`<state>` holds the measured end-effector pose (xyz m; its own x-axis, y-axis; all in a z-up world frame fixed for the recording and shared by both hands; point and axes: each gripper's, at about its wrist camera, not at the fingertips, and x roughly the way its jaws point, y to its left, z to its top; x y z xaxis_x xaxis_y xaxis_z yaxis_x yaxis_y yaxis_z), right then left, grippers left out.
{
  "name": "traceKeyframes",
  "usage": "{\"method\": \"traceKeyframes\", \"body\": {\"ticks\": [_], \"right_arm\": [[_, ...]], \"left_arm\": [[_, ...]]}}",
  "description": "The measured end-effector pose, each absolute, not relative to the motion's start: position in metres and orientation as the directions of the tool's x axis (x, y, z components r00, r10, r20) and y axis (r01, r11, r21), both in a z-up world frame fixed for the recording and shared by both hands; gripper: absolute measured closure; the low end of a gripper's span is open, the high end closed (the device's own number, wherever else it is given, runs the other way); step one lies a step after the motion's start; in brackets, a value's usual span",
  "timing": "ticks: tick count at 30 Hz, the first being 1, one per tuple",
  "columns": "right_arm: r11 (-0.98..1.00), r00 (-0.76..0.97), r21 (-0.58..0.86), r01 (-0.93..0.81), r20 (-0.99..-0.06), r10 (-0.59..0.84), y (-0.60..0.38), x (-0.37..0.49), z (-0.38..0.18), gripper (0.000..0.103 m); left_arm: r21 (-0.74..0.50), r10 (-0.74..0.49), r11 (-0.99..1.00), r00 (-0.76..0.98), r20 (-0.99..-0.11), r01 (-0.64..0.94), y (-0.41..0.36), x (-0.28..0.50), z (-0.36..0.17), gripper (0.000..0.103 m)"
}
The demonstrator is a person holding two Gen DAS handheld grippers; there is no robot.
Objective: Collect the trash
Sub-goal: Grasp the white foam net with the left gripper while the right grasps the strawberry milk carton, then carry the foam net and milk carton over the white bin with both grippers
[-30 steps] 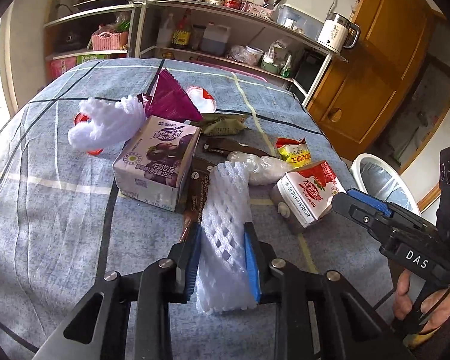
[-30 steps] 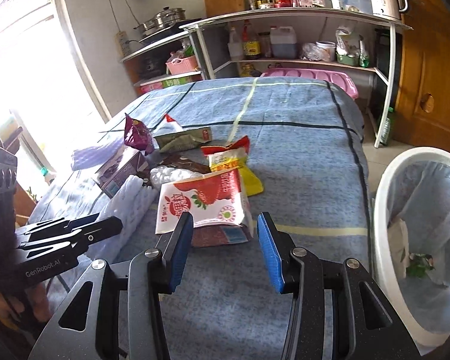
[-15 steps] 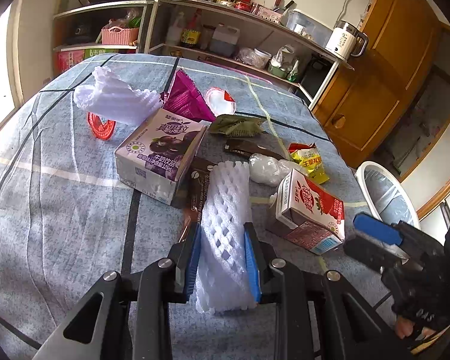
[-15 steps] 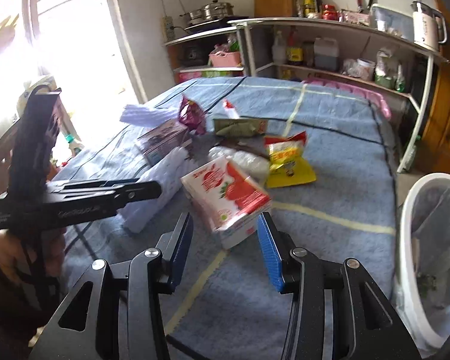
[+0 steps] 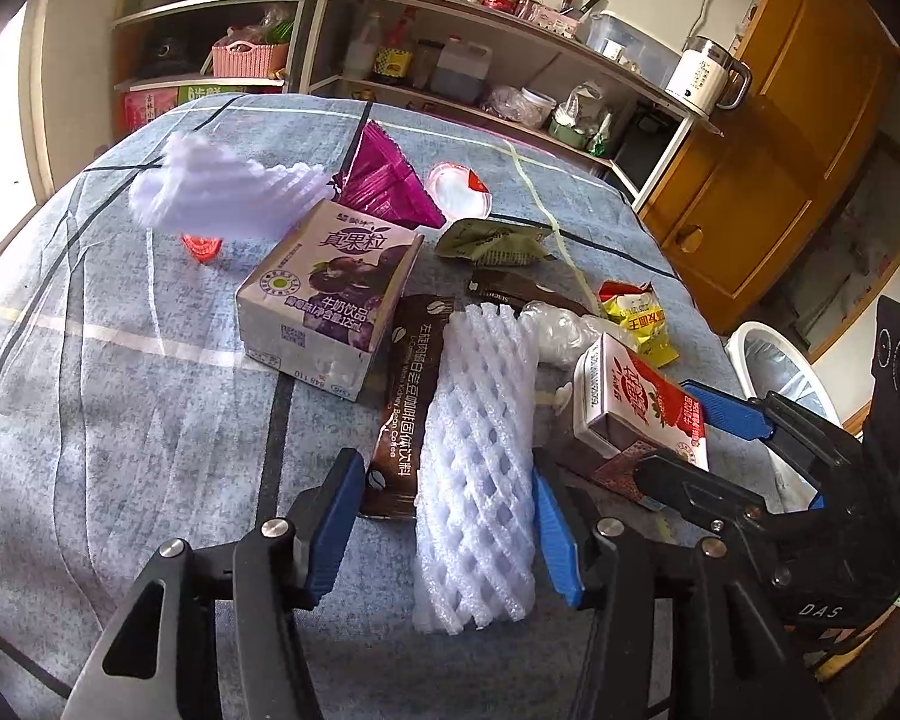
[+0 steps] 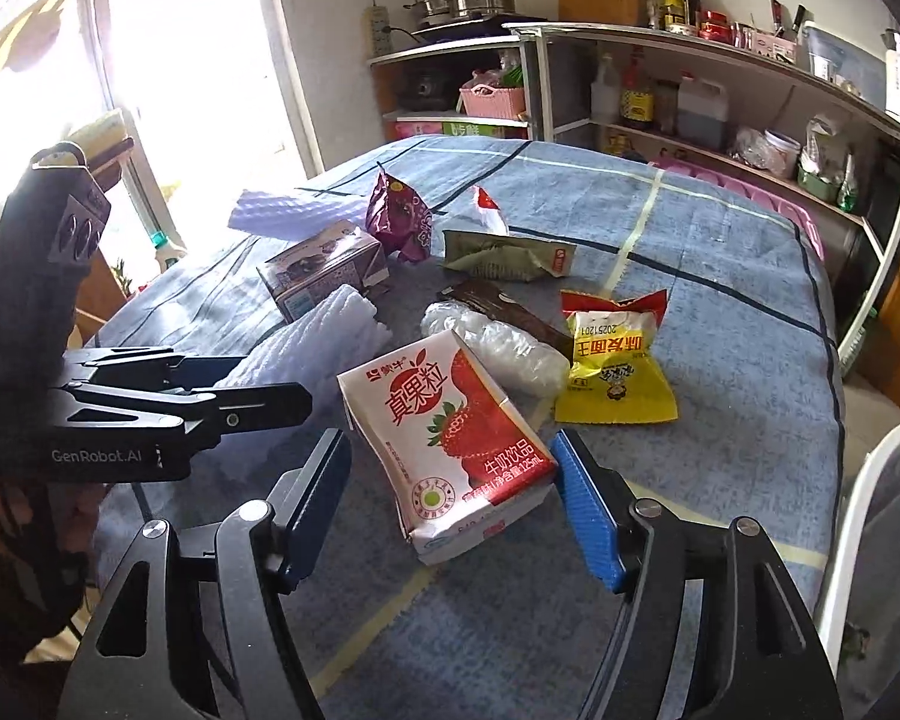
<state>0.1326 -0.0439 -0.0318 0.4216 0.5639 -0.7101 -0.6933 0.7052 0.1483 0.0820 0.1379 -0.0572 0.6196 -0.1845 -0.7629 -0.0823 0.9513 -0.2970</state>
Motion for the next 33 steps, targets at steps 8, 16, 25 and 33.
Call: {"method": "traceKeyframes", "body": {"ticks": [8, 16, 25, 33], "right_arm": [[0.698, 0.403, 0.164, -0.697, -0.715, 0.571, -0.043, 0.142, -0.034, 0.034], [0.703, 0.402, 0.161, -0.693, -0.723, 0.562, -0.039, 0.143, -0.036, 0.034], [0.722, 0.425, 0.192, -0.665, -0.698, 0.577, -0.053, 0.137, -0.032, 0.049], [0.751, 0.469, 0.212, -0.626, -0.667, 0.579, -0.07, 0.125, -0.023, 0.049]], "left_arm": [[-0.286, -0.18, 0.955, 0.618, -0.765, -0.076, 0.136, 0.084, -0.058, 0.046], [-0.291, -0.179, 0.953, 0.626, -0.759, -0.08, 0.135, 0.084, -0.058, 0.052], [-0.295, -0.188, 0.953, 0.619, -0.762, -0.074, 0.135, 0.081, -0.059, 0.076], [-0.288, -0.2, 0.957, 0.639, -0.742, -0.035, 0.123, 0.072, -0.045, 0.076]]}}
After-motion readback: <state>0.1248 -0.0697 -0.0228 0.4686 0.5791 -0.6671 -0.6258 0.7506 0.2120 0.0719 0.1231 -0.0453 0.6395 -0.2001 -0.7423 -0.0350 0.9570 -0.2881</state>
